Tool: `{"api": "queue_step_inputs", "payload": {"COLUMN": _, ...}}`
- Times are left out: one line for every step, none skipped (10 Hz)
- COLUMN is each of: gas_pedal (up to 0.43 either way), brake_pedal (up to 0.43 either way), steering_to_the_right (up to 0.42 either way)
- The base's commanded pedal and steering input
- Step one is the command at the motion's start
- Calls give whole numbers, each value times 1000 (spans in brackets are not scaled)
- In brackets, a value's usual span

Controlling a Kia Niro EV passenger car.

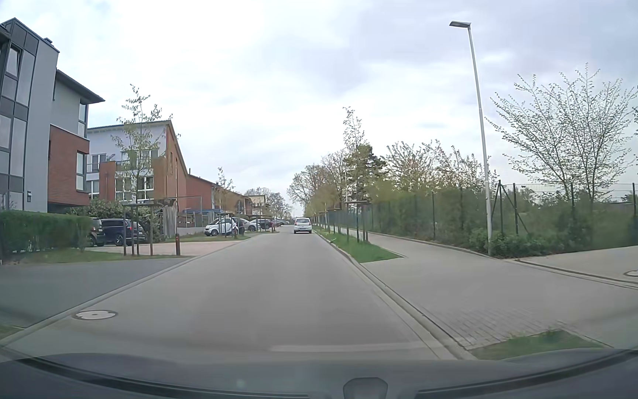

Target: Follow the waypoints while adhering to traffic rules and regulations

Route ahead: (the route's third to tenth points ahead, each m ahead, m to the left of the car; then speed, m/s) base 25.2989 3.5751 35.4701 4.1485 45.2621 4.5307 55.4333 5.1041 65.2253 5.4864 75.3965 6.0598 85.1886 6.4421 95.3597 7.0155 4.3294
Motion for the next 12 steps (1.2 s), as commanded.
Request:
{"api": "queue_step_inputs", "payload": {"gas_pedal": 189, "brake_pedal": 0, "steering_to_the_right": -90}}
{"api": "queue_step_inputs", "payload": {"gas_pedal": 197, "brake_pedal": 0, "steering_to_the_right": -78}}
{"api": "queue_step_inputs", "payload": {"gas_pedal": 228, "brake_pedal": 0, "steering_to_the_right": -71}}
{"api": "queue_step_inputs", "payload": {"gas_pedal": 240, "brake_pedal": 0, "steering_to_the_right": -67}}
{"api": "queue_step_inputs", "payload": {"gas_pedal": 240, "brake_pedal": 0, "steering_to_the_right": -61}}
{"api": "queue_step_inputs", "payload": {"gas_pedal": 240, "brake_pedal": 0, "steering_to_the_right": -54}}
{"api": "queue_step_inputs", "payload": {"gas_pedal": 240, "brake_pedal": 0, "steering_to_the_right": -41}}
{"api": "queue_step_inputs", "payload": {"gas_pedal": 240, "brake_pedal": 0, "steering_to_the_right": -26}}
{"api": "queue_step_inputs", "payload": {"gas_pedal": 240, "brake_pedal": 0, "steering_to_the_right": -17}}
{"api": "queue_step_inputs", "payload": {"gas_pedal": 240, "brake_pedal": 0, "steering_to_the_right": -15}}
{"api": "queue_step_inputs", "payload": {"gas_pedal": 240, "brake_pedal": 0, "steering_to_the_right": -15}}
{"api": "queue_step_inputs", "payload": {"gas_pedal": 240, "brake_pedal": 0, "steering_to_the_right": -16}}
